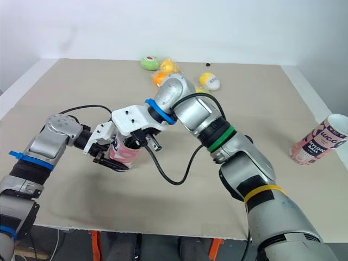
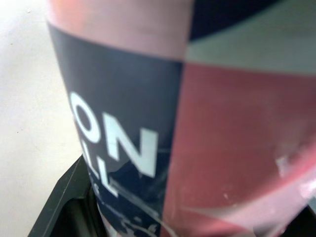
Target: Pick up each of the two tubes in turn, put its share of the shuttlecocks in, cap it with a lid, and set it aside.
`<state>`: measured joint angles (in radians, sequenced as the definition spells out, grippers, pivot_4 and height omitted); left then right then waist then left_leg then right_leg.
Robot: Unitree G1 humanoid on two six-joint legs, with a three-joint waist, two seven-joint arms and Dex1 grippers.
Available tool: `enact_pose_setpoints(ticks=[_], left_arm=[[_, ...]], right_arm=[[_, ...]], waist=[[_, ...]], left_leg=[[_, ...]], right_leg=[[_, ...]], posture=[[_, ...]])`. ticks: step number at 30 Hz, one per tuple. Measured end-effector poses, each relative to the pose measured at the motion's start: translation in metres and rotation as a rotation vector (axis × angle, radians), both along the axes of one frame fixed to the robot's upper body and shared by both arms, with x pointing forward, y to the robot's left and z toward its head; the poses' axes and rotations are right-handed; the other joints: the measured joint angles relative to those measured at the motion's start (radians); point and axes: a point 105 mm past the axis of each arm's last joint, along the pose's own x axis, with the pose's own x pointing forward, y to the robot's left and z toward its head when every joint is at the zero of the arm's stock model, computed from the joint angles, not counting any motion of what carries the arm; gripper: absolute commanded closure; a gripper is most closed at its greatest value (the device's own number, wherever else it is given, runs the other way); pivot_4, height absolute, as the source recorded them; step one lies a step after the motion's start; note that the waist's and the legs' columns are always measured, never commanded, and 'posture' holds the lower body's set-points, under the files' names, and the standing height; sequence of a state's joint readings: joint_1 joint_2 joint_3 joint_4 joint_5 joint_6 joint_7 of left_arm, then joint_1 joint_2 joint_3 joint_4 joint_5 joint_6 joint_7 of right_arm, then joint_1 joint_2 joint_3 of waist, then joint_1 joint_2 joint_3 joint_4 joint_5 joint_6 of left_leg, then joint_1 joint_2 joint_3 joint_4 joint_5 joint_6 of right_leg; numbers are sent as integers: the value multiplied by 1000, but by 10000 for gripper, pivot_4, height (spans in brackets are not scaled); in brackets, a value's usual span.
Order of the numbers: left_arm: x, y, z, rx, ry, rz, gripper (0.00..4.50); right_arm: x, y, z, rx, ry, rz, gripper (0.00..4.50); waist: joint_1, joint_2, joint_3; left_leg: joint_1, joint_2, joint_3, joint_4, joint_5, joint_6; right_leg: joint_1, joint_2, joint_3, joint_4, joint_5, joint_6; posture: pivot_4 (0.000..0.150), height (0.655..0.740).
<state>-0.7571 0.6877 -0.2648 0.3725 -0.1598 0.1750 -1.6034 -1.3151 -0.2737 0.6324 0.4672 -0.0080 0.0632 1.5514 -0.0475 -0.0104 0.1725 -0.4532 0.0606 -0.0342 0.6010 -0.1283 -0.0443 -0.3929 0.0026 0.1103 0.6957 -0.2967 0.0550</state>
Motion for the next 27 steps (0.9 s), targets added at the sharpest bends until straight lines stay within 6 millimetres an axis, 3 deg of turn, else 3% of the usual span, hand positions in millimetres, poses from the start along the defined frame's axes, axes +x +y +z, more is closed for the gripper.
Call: enact_pose_setpoints(ticks=[13, 16, 19, 23, 27], left_arm=[[0, 11, -1, 5, 16, 50, 14973], [1, 7, -1, -10, 16, 44, 14973], [2, 5, -1, -18, 21, 41, 14973], [3, 4, -1, -23, 22, 39, 14973], [5, -1, 0, -40, 23, 34, 14973]], right_arm=[[1, 14, -2, 28, 33, -3, 44764], [3, 0, 12, 101, 141, -45, 44764], [2, -9, 32, 149, 151, -47, 44764], [0, -21, 43, 180, 173, -57, 44764], [8, -50, 60, 220, 136, -124, 44764]], waist=[[-11, -1, 0], [-7, -2, 1], [0, -2, 1], [2, -2, 1], [8, -2, 2]], left_leg=[[9, 6, -1, -1, 0, 0], [7, 6, -1, -1, 0, -1], [7, 6, -1, -1, -1, -1], [7, 5, -1, -1, -1, -2], [6, 5, -1, 0, -1, -2]], right_leg=[[2, 8, 0, 6, -5, -1], [2, 7, 0, 6, -5, -1], [2, 7, 0, 5, -5, -1], [2, 7, 0, 5, -6, -1], [2, 5, 0, 5, -6, 0]], posture=[[1500, 7400], [1500, 7400], [1500, 7400], [1500, 7400], [1500, 7400]])
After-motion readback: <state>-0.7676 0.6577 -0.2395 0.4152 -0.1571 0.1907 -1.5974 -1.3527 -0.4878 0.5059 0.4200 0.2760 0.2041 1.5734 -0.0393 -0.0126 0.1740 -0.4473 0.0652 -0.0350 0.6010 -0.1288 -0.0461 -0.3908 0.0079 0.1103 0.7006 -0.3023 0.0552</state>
